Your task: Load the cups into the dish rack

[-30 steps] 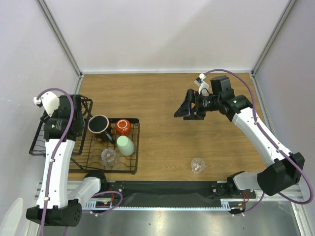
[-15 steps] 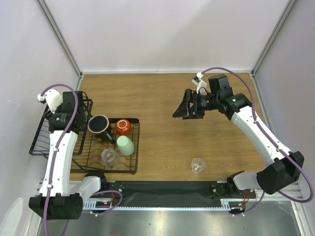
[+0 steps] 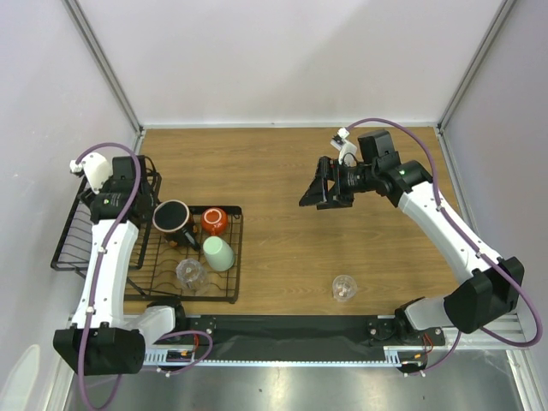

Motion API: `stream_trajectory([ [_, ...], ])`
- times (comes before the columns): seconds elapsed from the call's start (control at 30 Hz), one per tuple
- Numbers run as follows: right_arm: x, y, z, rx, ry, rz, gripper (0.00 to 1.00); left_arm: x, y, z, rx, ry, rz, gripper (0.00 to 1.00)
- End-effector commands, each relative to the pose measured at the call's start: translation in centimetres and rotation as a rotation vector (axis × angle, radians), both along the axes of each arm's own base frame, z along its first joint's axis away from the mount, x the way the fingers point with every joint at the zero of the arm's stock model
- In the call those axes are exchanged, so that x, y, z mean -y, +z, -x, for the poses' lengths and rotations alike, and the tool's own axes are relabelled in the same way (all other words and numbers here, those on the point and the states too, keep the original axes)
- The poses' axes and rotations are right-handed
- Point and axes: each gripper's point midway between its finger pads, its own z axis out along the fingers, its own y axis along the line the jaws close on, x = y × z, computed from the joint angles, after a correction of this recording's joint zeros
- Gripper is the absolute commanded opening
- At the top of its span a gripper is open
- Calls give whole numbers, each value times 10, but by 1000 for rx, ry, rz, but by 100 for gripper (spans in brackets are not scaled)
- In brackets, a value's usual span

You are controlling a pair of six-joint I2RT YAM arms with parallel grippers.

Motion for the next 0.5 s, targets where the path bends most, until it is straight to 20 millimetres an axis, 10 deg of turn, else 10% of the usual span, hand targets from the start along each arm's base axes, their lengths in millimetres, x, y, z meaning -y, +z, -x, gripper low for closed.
stream_trajectory([
  [0.0, -2, 15, -3, 61, 12, -10, 85, -10, 5, -2, 34, 43, -35, 1],
  [0.2, -3, 13, -5, 49, 12, -10, 85, -11, 3, -3, 51, 58, -28, 6],
  [0.47, -2, 13, -7, 56, 9, -3, 85, -8, -3, 5, 50, 67, -1, 37],
])
